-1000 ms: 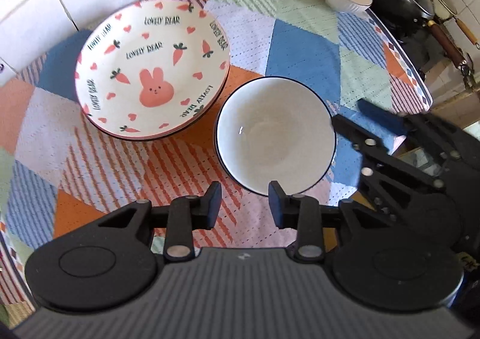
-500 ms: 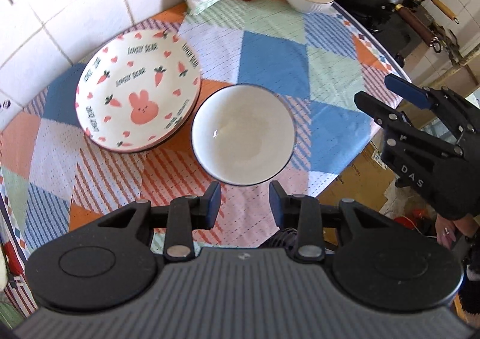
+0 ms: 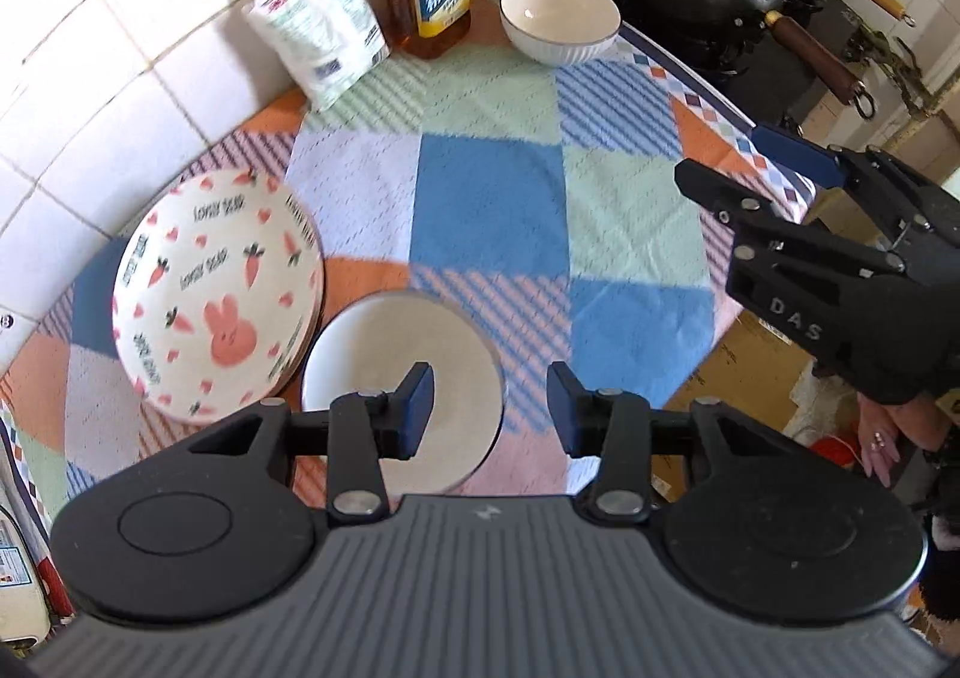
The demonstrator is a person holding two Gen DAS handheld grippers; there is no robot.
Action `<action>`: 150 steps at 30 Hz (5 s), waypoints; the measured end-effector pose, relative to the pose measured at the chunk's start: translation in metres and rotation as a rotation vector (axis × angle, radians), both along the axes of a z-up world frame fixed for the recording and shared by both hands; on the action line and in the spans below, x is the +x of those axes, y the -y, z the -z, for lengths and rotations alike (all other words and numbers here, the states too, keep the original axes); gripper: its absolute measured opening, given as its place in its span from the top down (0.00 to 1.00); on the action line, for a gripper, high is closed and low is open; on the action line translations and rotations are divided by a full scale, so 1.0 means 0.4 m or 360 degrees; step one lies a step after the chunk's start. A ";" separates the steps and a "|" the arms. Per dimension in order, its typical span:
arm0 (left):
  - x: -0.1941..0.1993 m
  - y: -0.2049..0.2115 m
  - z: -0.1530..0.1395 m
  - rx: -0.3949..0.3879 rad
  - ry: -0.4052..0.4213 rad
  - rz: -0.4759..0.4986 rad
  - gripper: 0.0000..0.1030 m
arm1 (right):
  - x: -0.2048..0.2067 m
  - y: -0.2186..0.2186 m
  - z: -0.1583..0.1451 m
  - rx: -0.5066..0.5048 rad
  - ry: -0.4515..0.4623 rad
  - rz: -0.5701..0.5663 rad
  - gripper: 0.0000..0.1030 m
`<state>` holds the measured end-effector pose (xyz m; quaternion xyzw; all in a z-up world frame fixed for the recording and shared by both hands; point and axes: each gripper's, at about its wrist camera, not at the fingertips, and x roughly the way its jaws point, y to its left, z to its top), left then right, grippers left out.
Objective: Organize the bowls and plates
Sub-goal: 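Move the left gripper to the white bowl by the vinegar bottle and grasp it, then lift the bowl with the left gripper and carry it over the bowl stack, then lower the bowl onto the bowl stack and open the left gripper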
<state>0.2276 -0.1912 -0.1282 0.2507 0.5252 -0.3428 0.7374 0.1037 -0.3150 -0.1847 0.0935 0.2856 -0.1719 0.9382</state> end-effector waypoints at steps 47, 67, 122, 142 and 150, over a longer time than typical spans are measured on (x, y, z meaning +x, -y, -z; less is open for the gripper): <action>0.384 0.638 0.335 -0.0186 0.0032 -0.0582 0.66 | 0.394 0.468 0.341 0.0229 -0.0140 -0.0396 0.13; 0.337 0.589 0.253 -0.0045 0.0021 -0.0529 0.87 | 0.376 0.387 0.276 0.0174 -0.0195 -0.0412 0.18; 0.082 -0.236 0.084 -0.0100 -0.0243 -0.1034 0.85 | 0.201 -0.212 0.024 0.0269 -0.0263 -0.1236 0.18; 0.086 -0.249 0.131 -0.0091 -0.0292 -0.1003 0.81 | 0.185 -0.274 0.033 -0.0034 -0.0411 -0.1224 0.15; 0.078 -0.220 0.131 0.0009 -0.0310 -0.0947 0.76 | 0.165 -0.282 0.043 -0.0026 -0.0394 -0.1094 0.14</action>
